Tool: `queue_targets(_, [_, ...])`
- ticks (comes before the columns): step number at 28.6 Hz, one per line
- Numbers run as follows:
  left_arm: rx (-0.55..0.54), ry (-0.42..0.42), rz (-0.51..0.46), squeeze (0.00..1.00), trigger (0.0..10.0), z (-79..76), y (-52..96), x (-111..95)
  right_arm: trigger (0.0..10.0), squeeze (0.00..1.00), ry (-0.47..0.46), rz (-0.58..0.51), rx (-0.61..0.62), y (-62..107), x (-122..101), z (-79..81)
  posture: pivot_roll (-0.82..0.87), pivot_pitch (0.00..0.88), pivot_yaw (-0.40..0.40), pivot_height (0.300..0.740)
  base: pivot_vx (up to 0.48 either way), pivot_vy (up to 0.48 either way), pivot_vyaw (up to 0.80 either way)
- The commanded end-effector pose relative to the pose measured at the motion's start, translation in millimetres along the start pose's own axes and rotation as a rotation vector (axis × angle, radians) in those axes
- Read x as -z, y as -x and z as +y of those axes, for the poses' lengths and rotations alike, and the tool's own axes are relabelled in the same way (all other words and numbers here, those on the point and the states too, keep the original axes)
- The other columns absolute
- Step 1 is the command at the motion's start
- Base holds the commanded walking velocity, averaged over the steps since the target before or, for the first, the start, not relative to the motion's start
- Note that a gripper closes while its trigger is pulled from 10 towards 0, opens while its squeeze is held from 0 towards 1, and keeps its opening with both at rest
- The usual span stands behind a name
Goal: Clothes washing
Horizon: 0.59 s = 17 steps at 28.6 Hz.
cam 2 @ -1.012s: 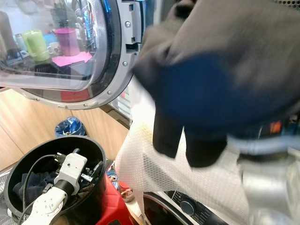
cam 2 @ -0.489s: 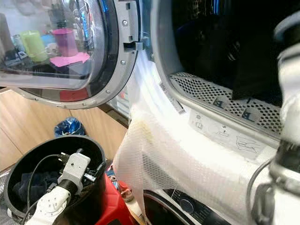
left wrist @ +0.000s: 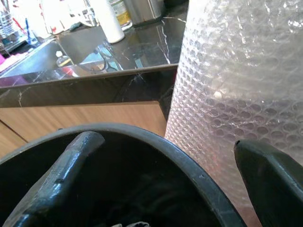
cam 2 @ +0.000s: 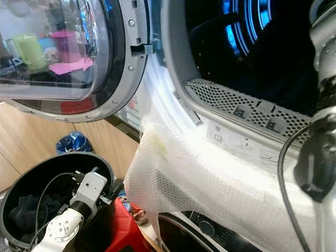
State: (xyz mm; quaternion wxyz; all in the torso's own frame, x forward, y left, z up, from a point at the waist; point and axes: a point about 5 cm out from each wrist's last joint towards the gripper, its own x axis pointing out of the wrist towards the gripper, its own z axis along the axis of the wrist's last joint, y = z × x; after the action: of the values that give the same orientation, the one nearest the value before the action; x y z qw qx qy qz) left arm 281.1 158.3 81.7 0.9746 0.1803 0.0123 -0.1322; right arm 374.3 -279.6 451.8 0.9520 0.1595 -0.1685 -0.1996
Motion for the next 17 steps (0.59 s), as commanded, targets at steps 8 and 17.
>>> queue_targets(8, [0.051, -0.011, 0.041, 0.00, 10.0, -7.5, 2.0, 5.9, 10.0, 1.00, 0.337, 0.030, 0.118, -5.0, 11.1, -28.6, 0.06, 0.020, -0.001, 0.740, 0.000, 0.000, 0.00])
queue_targets(17, [0.079, -0.009, 0.046, 0.00, 10.0, -7.4, 4.1, 5.8, 10.0, 1.00, 0.309, -0.001, 0.134, -5.2, 4.9, -33.4, 0.07, 0.034, 0.017, 0.740, 0.000, 0.000, 0.00])
